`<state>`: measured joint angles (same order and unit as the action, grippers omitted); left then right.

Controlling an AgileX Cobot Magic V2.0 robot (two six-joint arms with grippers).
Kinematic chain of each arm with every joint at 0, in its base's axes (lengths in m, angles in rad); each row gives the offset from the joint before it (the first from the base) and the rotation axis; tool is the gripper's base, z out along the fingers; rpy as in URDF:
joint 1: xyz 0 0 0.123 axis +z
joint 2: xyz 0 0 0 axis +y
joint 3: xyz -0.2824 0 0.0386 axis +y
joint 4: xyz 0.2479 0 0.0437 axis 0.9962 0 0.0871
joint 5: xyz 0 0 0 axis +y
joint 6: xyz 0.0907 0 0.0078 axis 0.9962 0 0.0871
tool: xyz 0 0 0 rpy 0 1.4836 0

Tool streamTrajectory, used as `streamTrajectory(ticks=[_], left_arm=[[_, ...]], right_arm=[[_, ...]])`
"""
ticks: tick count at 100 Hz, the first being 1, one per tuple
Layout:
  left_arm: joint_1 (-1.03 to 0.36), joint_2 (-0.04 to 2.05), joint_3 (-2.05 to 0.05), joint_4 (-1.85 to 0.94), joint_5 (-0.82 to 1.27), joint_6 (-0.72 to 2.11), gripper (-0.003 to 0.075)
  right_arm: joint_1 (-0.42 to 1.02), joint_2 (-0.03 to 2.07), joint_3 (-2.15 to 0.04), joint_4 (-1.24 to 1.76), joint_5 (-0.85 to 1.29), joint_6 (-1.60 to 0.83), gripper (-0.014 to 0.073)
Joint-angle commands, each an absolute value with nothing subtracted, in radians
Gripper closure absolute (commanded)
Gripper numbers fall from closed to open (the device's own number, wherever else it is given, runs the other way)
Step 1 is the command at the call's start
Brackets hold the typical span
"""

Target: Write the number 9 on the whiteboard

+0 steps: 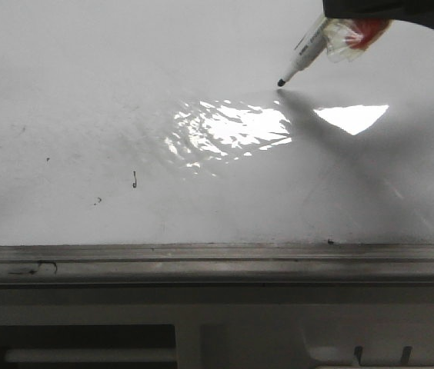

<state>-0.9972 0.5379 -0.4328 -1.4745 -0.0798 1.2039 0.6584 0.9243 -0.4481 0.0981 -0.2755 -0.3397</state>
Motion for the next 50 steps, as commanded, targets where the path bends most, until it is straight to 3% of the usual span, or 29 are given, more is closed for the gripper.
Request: streamTrajectory(ticks=[1, 35, 50], left_arm=[[-1.003, 0.540, -0.461, -1.475, -0.087, 1.206, 0.0406], [-1.003, 0.540, -0.461, -1.475, -0.087, 1.208, 0.0406], [-1.003, 0.540, -0.461, -1.475, -0.087, 1.208, 0.0406]], right_arm=[[0.653, 0.931, -0.478, 0.103, -0.363, -0.341, 0.0631], [0.653, 1.013, -0.538, 0.104, -0.299, -0.341, 0.0633], [0.667, 1.037, -0.582, 0.104, -0.138, -0.341, 0.0664]])
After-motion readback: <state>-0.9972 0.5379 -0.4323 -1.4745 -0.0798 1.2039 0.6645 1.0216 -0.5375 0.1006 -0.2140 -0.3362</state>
